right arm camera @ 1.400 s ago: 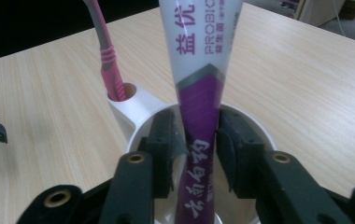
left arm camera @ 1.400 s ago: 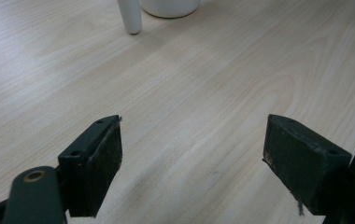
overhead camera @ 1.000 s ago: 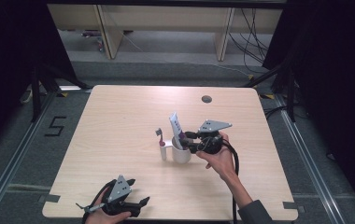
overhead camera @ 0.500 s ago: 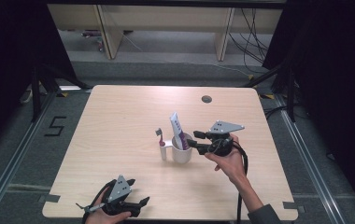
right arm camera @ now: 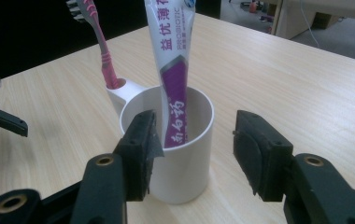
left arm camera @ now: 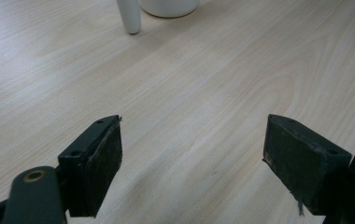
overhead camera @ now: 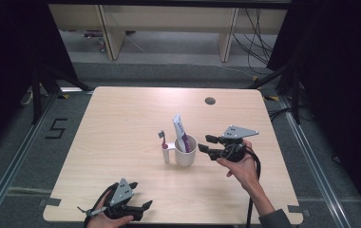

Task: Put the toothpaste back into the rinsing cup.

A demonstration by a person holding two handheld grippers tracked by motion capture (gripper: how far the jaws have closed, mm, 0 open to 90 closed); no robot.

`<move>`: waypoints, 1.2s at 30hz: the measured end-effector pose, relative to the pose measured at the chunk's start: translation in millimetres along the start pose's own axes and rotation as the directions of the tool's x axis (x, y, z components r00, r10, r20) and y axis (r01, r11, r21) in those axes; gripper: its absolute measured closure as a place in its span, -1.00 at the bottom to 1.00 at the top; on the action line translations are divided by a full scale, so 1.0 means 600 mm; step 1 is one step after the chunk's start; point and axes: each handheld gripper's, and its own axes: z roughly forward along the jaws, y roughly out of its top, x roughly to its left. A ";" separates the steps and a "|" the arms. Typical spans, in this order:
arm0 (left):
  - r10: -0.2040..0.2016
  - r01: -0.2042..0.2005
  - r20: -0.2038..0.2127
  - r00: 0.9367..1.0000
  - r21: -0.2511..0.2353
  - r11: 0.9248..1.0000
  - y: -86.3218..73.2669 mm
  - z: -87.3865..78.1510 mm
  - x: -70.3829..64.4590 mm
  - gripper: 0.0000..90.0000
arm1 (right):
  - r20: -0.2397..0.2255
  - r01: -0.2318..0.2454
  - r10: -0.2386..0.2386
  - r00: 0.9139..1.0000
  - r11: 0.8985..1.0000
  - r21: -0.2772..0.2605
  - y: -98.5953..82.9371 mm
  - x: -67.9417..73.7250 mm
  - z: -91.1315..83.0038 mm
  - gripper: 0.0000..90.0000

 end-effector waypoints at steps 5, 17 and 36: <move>0.002 -0.002 -0.001 1.000 0.001 1.000 0.000 0.000 0.000 -0.57 | 0.002 -0.017 0.017 1.000 1.000 0.010 -0.007 -0.001 -0.007 0.05; -0.001 0.001 0.001 1.000 0.000 1.000 0.000 0.001 -0.001 -0.57 | 0.023 -0.036 0.036 0.999 0.999 0.003 -0.021 -0.003 -0.025 -0.07; 0.010 -0.010 0.000 1.000 0.009 1.000 0.001 -0.002 0.003 -0.57 | 0.060 -0.147 0.145 0.988 0.989 0.031 -0.058 -0.006 -0.061 -0.44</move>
